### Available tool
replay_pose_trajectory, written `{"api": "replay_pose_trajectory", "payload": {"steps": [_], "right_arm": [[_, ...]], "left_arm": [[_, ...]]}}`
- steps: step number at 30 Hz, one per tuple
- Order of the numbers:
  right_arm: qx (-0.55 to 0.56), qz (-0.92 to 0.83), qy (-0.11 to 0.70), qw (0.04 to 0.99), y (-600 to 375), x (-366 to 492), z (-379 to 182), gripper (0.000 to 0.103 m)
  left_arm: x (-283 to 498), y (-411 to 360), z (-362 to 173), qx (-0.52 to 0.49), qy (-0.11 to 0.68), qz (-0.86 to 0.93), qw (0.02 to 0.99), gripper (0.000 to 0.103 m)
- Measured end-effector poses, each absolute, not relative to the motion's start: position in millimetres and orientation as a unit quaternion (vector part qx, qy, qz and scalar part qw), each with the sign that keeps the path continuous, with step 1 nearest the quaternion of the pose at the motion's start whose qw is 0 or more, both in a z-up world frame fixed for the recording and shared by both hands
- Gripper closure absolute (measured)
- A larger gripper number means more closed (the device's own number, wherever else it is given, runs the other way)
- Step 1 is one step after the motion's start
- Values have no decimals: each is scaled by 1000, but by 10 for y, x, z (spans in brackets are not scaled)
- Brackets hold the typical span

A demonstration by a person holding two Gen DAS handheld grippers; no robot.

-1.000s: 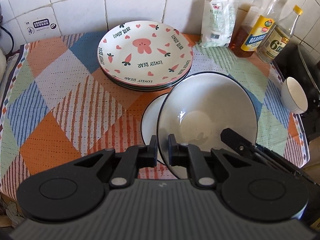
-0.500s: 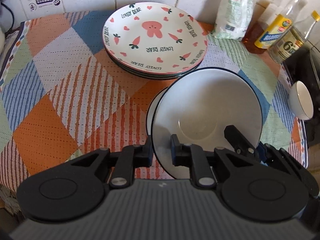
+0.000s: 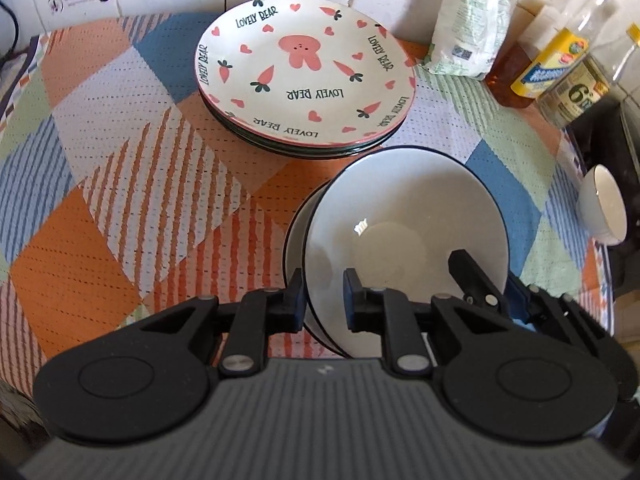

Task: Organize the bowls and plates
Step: 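Lower the white bowl into the large bowl and open both grippers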

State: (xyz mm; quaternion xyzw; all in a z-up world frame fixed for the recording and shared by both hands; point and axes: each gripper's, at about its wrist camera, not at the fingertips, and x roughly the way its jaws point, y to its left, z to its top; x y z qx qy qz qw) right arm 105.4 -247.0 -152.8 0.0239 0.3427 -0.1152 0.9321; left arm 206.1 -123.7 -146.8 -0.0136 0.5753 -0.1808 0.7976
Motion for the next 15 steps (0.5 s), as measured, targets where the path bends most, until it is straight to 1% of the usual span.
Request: {"api": "replay_pose_trajectory", "payload": {"steps": [2, 4, 5, 7, 10, 13, 15], "right_arm": [[46, -111, 343, 932, -2532, 1062, -1537, 86], [63, -109, 342, 931, -2578, 1066, -1546, 86], [68, -106, 339, 933, -2583, 1057, -1554, 84], [63, -97, 342, 932, -2572, 1064, -1558, 81], [46, -94, 346, 932, -2533, 1069, -1567, 81], [50, -94, 353, 929, -2531, 1078, -1596, 84], [59, -100, 355, 927, -2548, 1081, -1614, 89]], "left_arm": [[2071, -1243, -1456, -17, 572, -180, 800, 87], [2076, -1252, -1446, -19, 569, -172, 804, 83], [2075, -1251, -1437, -23, 568, -168, 806, 83], [2075, -1237, -1415, -28, 562, -163, 811, 83], [2064, -1203, -1370, -38, 553, -156, 818, 81], [2034, -1189, -1319, -25, 538, -152, 829, 77], [2033, -1175, -1299, -19, 533, -159, 831, 71]]}}
